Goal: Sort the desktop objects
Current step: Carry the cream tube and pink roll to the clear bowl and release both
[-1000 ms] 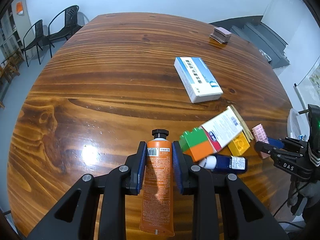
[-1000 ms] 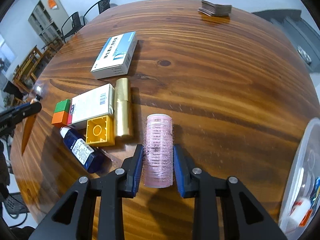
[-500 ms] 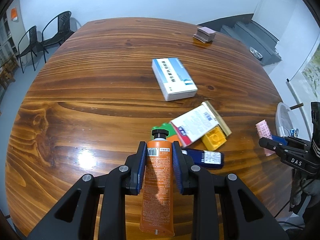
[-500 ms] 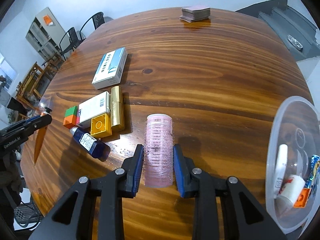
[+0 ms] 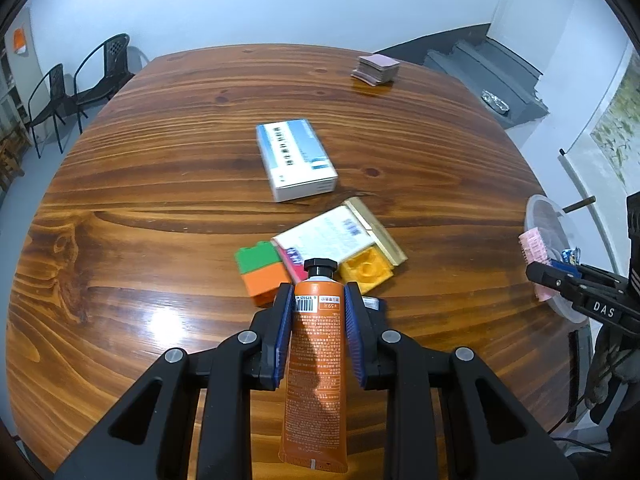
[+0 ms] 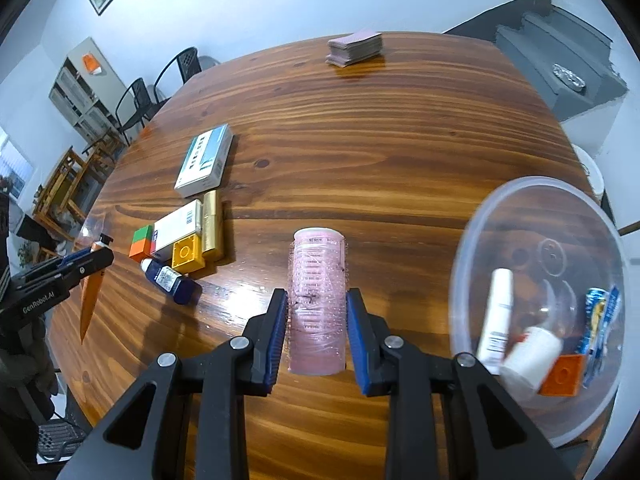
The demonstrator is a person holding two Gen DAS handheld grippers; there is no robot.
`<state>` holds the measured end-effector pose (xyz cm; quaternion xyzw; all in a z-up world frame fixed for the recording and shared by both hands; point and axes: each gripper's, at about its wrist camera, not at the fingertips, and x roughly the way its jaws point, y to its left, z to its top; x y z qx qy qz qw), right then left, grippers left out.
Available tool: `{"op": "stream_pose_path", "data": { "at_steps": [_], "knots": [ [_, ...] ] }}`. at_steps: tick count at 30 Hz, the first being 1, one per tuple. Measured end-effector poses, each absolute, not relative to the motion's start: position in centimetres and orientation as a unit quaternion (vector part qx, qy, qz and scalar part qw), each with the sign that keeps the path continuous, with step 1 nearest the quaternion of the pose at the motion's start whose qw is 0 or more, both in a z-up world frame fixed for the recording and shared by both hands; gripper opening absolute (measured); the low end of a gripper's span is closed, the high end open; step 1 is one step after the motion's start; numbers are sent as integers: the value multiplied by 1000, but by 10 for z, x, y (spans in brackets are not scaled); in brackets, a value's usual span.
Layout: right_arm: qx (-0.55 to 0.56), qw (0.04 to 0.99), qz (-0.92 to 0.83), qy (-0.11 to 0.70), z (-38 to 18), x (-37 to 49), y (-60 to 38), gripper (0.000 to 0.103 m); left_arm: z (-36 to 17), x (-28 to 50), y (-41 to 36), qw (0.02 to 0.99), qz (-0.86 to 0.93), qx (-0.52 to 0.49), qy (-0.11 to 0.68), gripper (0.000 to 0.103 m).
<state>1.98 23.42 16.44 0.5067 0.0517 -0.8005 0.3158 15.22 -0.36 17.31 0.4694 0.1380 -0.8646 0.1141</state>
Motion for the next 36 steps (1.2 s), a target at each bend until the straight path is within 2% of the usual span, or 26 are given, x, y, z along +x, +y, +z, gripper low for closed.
{"op": "stream_pose_path", "data": {
  "at_steps": [15, 36],
  "knots": [
    [499, 254, -828, 19, 172, -25, 333, 32, 195, 129, 63, 99, -877, 453, 124, 27],
    [519, 222, -825, -20, 148, -59, 406, 33, 213, 90, 149, 62, -884, 456, 80, 28]
  ]
}}
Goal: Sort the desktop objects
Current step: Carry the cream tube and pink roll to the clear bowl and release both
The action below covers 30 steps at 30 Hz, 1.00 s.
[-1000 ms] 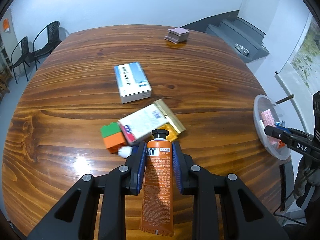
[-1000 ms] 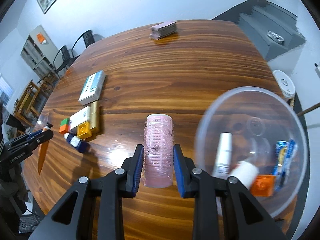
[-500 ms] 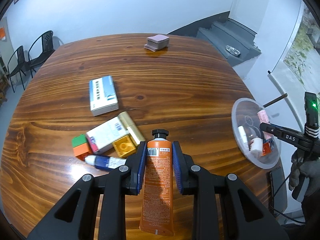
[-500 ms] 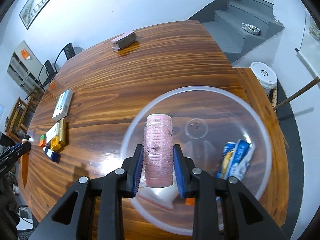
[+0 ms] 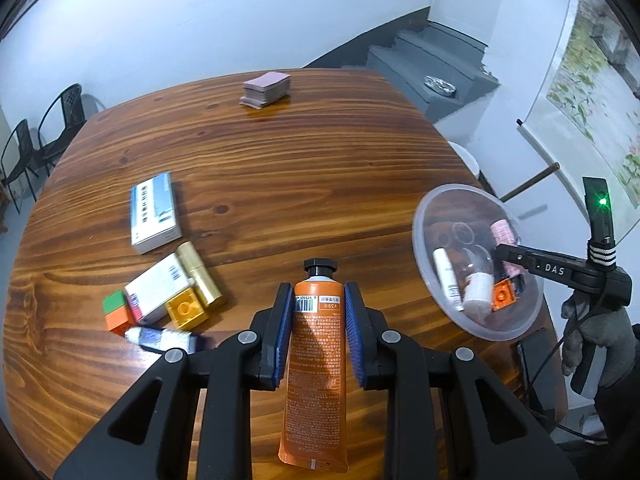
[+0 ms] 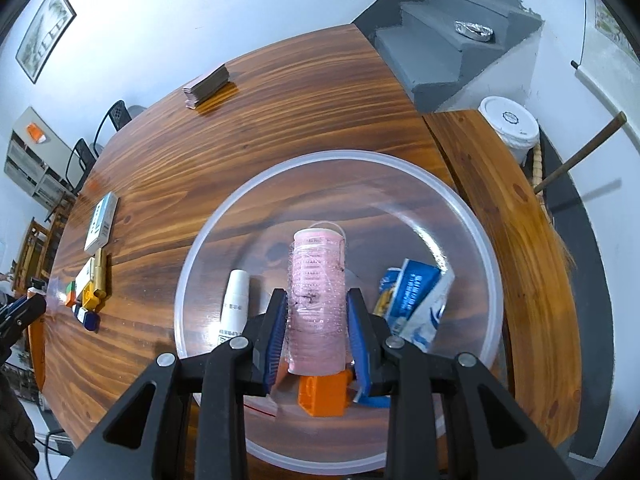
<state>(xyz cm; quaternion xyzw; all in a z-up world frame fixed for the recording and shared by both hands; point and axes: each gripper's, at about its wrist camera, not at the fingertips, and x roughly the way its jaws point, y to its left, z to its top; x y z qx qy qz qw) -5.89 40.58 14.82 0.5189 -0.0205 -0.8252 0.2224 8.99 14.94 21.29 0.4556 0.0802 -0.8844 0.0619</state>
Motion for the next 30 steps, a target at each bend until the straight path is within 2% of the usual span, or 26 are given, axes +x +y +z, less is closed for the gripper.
{"op": "stream_pose_path", "data": {
  "at_steps": [3, 10, 26, 30],
  "knots": [
    [518, 225, -825, -27, 149, -59, 412, 35, 213, 83, 160, 51, -884, 458, 75, 28],
    [508, 229, -829, -50, 155, -55, 429, 57, 214, 65, 186, 22, -884, 463, 66, 28],
    [496, 223, -836, -75, 164, -49, 454, 58, 212, 0, 252, -65, -882, 465, 53, 28],
    [497, 216, -836, -82, 163, -49, 462, 59, 203, -16, 262, -85, -870, 479, 75, 28]
  ]
}}
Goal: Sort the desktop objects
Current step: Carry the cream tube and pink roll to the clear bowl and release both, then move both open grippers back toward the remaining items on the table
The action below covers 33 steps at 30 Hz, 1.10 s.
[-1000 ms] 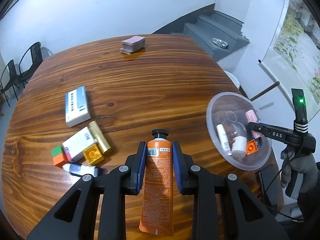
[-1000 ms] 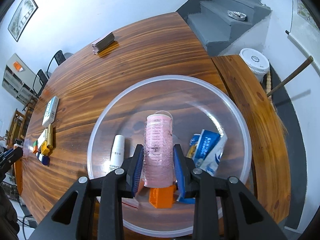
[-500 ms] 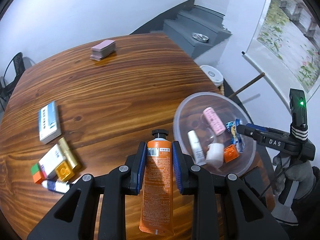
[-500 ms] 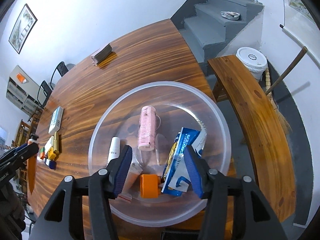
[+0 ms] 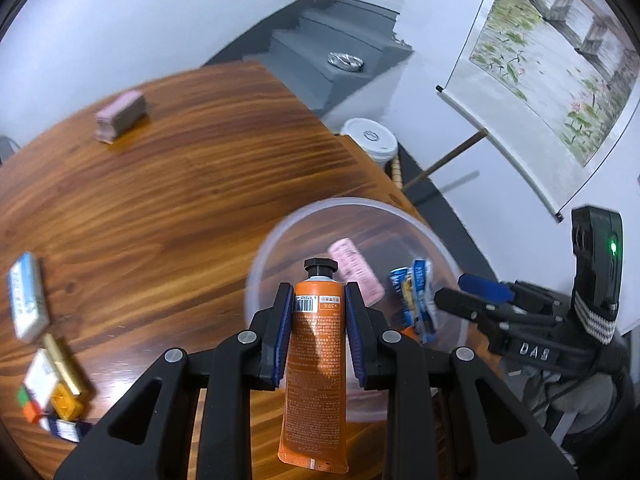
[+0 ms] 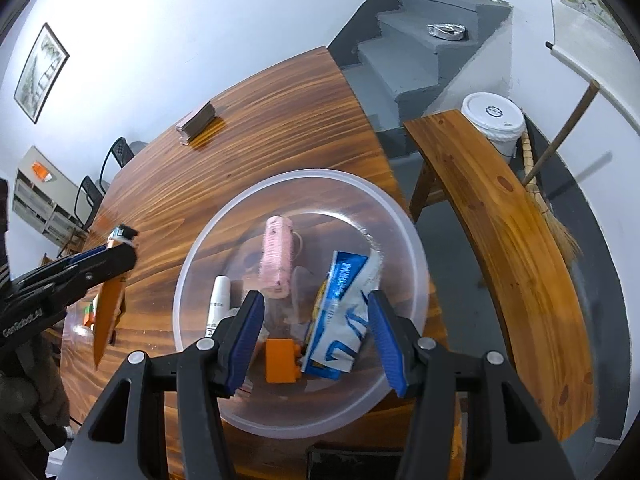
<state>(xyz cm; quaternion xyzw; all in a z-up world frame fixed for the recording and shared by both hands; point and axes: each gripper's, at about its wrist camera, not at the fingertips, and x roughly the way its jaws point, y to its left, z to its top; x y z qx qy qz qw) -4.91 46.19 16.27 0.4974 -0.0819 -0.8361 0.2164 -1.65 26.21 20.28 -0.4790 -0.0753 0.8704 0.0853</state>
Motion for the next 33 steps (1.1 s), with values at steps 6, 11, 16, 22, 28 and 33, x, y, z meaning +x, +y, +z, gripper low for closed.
{"op": "stream_pose_path", "data": {
  "at_steps": [6, 11, 16, 22, 28, 33],
  "knots": [
    [499, 225, -833, -88, 162, -48, 460, 59, 193, -23, 262, 98, 856, -495, -117, 36],
    [499, 244, -828, -79, 164, -46, 443, 59, 199, -13, 253, 88, 861, -485, -126, 45],
    [496, 265, -824, -66, 169, -42, 423, 59, 200, 2, 231, 62, 863, -479, -148, 45],
    [493, 289, -819, -52, 173, -34, 400, 59, 199, 19, 203, 30, 863, -476, -168, 45],
    [491, 309, -813, -42, 176, -23, 379, 59, 204, 36, 181, 8, 867, -470, -169, 45],
    [489, 325, -809, -33, 181, -12, 362, 59, 206, 51, 162, -5, 869, -464, -175, 47]
  ]
}}
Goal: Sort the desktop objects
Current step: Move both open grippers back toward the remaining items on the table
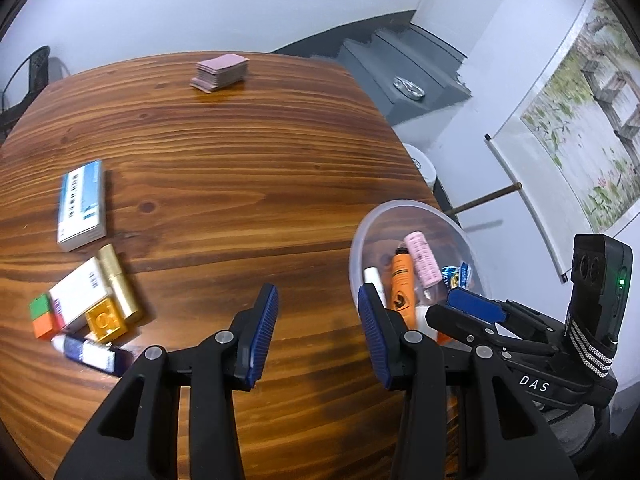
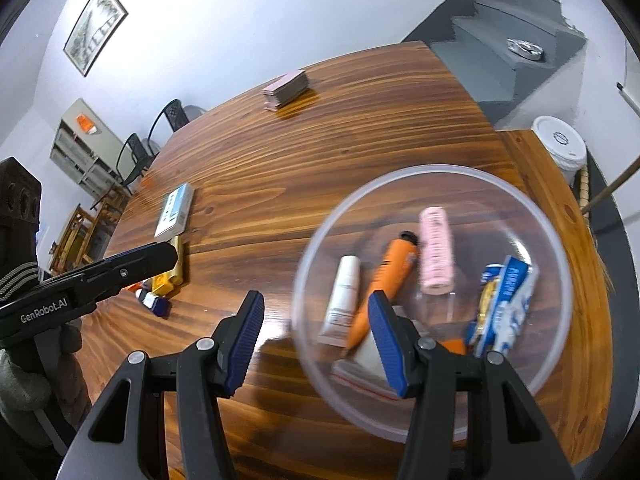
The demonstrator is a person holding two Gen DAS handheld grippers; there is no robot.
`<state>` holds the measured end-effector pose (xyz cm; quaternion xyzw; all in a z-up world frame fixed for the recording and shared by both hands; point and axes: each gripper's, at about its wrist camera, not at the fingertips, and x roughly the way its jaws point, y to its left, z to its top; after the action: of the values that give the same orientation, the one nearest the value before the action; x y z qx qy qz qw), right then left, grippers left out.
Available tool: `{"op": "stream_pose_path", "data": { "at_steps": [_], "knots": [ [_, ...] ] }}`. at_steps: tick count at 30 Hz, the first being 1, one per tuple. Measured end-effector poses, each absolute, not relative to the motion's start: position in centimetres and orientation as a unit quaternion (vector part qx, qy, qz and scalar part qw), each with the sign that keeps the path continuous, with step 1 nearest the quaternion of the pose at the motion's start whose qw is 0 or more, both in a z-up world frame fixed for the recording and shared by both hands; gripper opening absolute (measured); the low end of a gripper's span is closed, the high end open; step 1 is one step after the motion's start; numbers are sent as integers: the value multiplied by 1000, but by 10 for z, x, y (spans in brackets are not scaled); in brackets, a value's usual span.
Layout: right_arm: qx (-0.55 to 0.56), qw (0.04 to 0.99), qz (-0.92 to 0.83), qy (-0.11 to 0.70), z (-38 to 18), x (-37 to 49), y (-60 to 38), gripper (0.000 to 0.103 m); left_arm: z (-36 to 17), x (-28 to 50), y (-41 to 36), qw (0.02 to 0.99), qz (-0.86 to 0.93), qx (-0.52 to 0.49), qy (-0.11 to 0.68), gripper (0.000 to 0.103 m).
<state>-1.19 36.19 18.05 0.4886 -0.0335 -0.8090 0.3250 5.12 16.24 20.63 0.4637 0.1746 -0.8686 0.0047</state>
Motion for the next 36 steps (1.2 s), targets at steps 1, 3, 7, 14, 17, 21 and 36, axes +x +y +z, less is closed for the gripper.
{"op": "stream_pose_path", "data": {
  "at_steps": [1, 3, 7, 14, 17, 21, 36],
  "knots": [
    [488, 327, -808, -32, 181, -10, 358, 59, 207, 54, 159, 7, -869, 463, 178, 49],
    [488, 333, -807, -27, 183, -6, 351, 59, 208, 61, 152, 10, -869, 460, 181, 56],
    [489, 342, -802, -19, 185, 2, 334, 59, 209, 73, 137, 19, -870, 455, 189, 56],
    [492, 354, -795, -8, 186, 19, 308, 59, 210, 93, 106, 34, -870, 450, 200, 56],
    [495, 357, -792, -5, 185, 24, 296, 59, 208, 101, 92, 38, -869, 449, 203, 56],
    [497, 360, -789, 2, 185, 32, 281, 59, 204, 114, 71, 48, -867, 448, 213, 56],
    [520, 360, -774, 27, 172, 52, 222, 59, 169, 147, -18, 95, -846, 464, 246, 56]
  ]
}}
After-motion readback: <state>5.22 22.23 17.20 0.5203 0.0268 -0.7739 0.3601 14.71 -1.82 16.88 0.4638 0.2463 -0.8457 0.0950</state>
